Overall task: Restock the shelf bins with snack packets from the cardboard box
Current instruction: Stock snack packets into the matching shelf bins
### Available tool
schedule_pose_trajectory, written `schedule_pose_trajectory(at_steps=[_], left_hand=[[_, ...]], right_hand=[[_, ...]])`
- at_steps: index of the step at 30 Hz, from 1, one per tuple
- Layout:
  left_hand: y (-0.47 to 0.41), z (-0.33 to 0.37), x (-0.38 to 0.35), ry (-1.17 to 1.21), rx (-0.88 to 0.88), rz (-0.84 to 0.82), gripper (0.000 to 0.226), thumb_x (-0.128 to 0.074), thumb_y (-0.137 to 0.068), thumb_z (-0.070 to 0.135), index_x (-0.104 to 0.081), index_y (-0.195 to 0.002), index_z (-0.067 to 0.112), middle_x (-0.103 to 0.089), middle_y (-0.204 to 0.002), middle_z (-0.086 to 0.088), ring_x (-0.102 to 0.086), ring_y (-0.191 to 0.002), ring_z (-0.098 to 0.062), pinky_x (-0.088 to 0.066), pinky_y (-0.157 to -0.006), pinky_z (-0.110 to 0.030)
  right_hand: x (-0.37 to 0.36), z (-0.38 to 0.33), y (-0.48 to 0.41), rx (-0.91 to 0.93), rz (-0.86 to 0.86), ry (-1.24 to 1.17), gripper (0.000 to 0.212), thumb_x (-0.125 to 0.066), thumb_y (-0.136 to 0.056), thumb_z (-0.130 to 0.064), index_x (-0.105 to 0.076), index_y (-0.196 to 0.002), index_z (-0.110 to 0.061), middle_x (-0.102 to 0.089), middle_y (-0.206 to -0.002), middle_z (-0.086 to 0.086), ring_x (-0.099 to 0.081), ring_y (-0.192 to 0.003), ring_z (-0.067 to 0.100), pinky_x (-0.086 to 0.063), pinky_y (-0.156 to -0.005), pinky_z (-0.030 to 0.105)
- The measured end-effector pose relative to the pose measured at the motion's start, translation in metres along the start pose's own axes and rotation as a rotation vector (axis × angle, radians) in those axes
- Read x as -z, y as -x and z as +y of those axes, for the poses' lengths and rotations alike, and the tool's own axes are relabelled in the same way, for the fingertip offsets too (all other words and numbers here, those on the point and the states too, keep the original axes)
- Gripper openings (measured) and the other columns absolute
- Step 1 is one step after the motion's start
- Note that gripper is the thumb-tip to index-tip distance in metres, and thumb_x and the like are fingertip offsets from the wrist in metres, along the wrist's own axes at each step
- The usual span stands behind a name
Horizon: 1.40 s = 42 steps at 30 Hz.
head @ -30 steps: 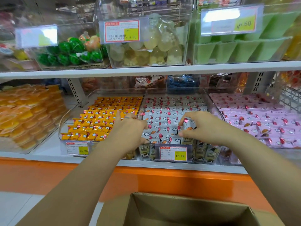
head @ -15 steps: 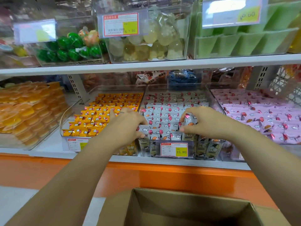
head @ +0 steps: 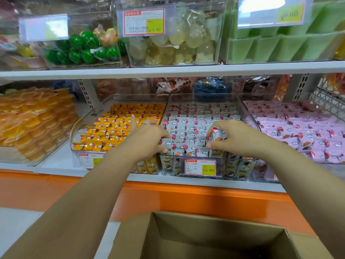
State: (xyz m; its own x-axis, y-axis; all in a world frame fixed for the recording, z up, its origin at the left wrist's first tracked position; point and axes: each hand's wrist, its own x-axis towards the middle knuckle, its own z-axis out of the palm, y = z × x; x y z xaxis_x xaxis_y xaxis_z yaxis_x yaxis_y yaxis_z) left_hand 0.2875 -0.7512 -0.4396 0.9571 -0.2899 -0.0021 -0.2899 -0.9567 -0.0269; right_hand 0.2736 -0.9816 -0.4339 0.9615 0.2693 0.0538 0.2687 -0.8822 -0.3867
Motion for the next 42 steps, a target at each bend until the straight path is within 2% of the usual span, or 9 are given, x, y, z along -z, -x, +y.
schedule_pose_trajectory(at_steps=[5,9,11,15,20,27,33,36,42], left_hand=[[0.003,-0.001,-0.002,-0.047,-0.018,0.025,0.045,-0.063,-0.087,0.040,-0.052,-0.131,0.037,-0.044,-0.143,0.012,-0.014,-0.143,-0.013,0.013,-0.110,-0.062],[0.008,0.003,-0.005,-0.127,-0.008,0.066,0.042,-0.059,-0.089,0.043,-0.051,-0.130,0.038,-0.044,-0.141,0.014,-0.016,-0.142,-0.011,0.010,-0.109,-0.065],[0.009,0.004,-0.007,-0.146,-0.004,0.083,0.041,-0.058,-0.089,0.044,-0.052,-0.129,0.038,-0.045,-0.140,0.015,-0.017,-0.141,-0.011,0.007,-0.109,-0.067],[0.010,0.003,-0.009,-0.132,0.006,0.077,0.040,-0.058,-0.089,0.044,-0.052,-0.128,0.038,-0.045,-0.139,0.015,-0.016,-0.142,-0.013,0.006,-0.109,-0.068],[0.006,0.002,-0.010,-0.083,0.015,0.038,0.042,-0.061,-0.087,0.042,-0.053,-0.127,0.038,-0.044,-0.142,0.015,-0.014,-0.143,-0.014,0.009,-0.109,-0.067],[-0.001,-0.003,-0.011,-0.070,-0.035,-0.005,0.039,-0.057,-0.090,0.044,-0.054,-0.129,0.041,-0.045,-0.141,0.014,-0.015,-0.143,-0.017,0.011,-0.106,-0.067],[0.006,0.002,-0.020,-0.248,-0.038,0.082,0.033,-0.039,-0.097,0.048,-0.055,-0.126,0.045,-0.050,-0.129,0.015,-0.028,-0.135,-0.017,0.009,-0.104,-0.073],[0.005,0.009,-0.019,-0.263,0.020,0.156,0.026,-0.048,-0.096,0.043,-0.061,-0.117,0.038,-0.063,-0.110,0.010,-0.040,-0.127,-0.017,0.012,-0.106,-0.068],[-0.008,0.010,-0.029,-0.266,0.024,0.110,0.017,-0.049,-0.098,0.020,-0.061,-0.088,0.026,-0.062,-0.089,0.005,-0.052,-0.108,-0.022,-0.022,-0.111,-0.048]], right_hand=[[0.002,0.000,0.001,0.002,0.004,-0.023,0.040,-0.065,-0.085,-0.040,-0.058,-0.118,-0.019,-0.056,-0.119,0.004,-0.051,-0.113,0.022,-0.031,-0.078,0.023],[0.009,0.000,0.003,-0.030,0.016,-0.042,0.023,-0.065,-0.086,-0.038,-0.060,-0.101,-0.022,-0.048,-0.088,-0.009,-0.050,-0.079,0.011,-0.035,-0.061,0.026],[0.009,0.000,0.002,-0.024,0.037,-0.052,0.025,-0.065,-0.086,-0.038,-0.060,-0.100,-0.018,-0.049,-0.079,-0.012,-0.052,-0.074,0.011,-0.035,-0.059,0.026],[0.003,-0.002,0.000,-0.015,0.023,0.011,0.042,-0.064,-0.086,-0.040,-0.058,-0.116,-0.011,-0.059,-0.108,0.003,-0.053,-0.104,0.023,-0.035,-0.075,0.027],[-0.003,-0.003,-0.002,-0.011,0.014,0.015,0.050,-0.064,-0.086,-0.041,-0.055,-0.123,-0.010,-0.057,-0.125,0.010,-0.052,-0.114,0.027,-0.039,-0.083,0.027],[-0.008,-0.003,-0.002,-0.026,0.056,-0.028,0.035,-0.062,-0.087,-0.039,-0.057,-0.108,-0.011,-0.061,-0.104,0.005,-0.055,-0.089,0.021,-0.045,-0.074,0.033],[-0.011,0.001,-0.005,-0.040,0.078,-0.036,0.049,-0.059,-0.089,-0.042,-0.050,-0.126,-0.011,-0.057,-0.125,0.011,-0.053,-0.107,0.027,-0.038,-0.076,0.029],[-0.011,0.001,-0.006,-0.025,0.084,-0.047,0.041,-0.059,-0.089,-0.040,-0.053,-0.118,-0.011,-0.060,-0.115,0.008,-0.053,-0.094,0.023,-0.037,-0.071,0.029],[-0.012,0.000,-0.006,-0.021,0.076,-0.029,0.043,-0.057,-0.091,-0.040,-0.052,-0.120,-0.009,-0.059,-0.117,0.012,-0.054,-0.095,0.023,-0.040,-0.075,0.030]])
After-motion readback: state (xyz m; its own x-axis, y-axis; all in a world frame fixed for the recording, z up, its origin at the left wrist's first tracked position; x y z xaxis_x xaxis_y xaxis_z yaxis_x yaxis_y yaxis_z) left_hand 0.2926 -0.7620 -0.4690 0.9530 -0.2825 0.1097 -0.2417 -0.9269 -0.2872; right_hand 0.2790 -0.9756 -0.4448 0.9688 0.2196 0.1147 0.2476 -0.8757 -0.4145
